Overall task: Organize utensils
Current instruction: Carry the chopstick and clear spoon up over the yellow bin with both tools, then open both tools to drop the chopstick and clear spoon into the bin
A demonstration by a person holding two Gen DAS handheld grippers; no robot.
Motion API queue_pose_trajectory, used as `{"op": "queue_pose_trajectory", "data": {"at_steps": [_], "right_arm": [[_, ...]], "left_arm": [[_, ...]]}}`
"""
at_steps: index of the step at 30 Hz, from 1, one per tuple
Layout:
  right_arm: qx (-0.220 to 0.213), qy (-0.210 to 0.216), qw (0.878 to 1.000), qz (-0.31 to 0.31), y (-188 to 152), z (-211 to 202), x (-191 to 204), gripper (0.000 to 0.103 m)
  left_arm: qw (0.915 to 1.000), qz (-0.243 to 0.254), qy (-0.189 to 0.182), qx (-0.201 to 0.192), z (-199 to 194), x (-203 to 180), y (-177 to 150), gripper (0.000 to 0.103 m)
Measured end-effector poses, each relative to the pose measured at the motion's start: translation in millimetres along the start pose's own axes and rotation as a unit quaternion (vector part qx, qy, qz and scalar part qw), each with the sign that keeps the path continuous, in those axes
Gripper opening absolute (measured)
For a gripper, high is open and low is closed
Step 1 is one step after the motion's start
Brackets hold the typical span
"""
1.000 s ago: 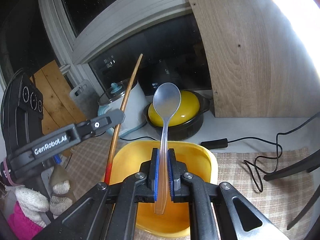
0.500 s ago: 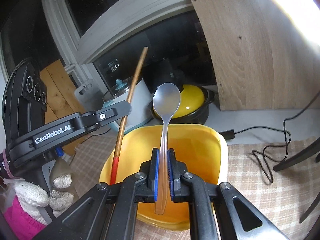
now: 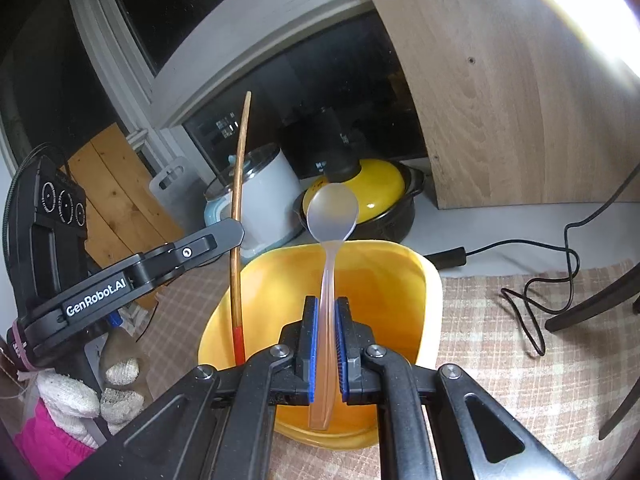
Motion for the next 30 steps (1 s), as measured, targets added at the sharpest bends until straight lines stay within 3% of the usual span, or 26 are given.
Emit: {"op": "queue_pose_trajectory", "data": {"at_steps": [7, 12, 22, 30], "right_arm": [[0.050, 0.003, 0.999, -0.002, 7.2, 14.3, -2.6, 0.005], [0.062, 0.010, 0.998, 0.021, 11.8, 20.0, -11.3, 0.005], [0.070, 0.003, 0.997, -0.014, 9.2, 19.0, -7.6, 0.006], [0.109, -0.004, 0.994, -0.033, 7.2, 24.8, -3.2, 0.006]], "left_arm": [[0.9999, 0.003, -0.002, 0.013, 5.9, -1.4, -6.0, 0.004], [0.9999, -0.002, -0.004, 0.014, 6.8, 0.0, -5.8, 0.004], [0.9995, -0.003, -0.002, 0.032, 13.6, 3.0, -11.8, 0.004], [0.9987, 0.009, 0.000, 0.051, 18.0, -1.2, -21.3, 0.004]]}}
Point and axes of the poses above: each gripper's, at about its wrist camera, not at the fingertips, and z roughly the way its jaws point, x to its left, y to its top, the point moved 9 cm from there along z, roughly the way its jaws point, and after that the axes turned 7 degrees about -z, right-handed, at the moved point
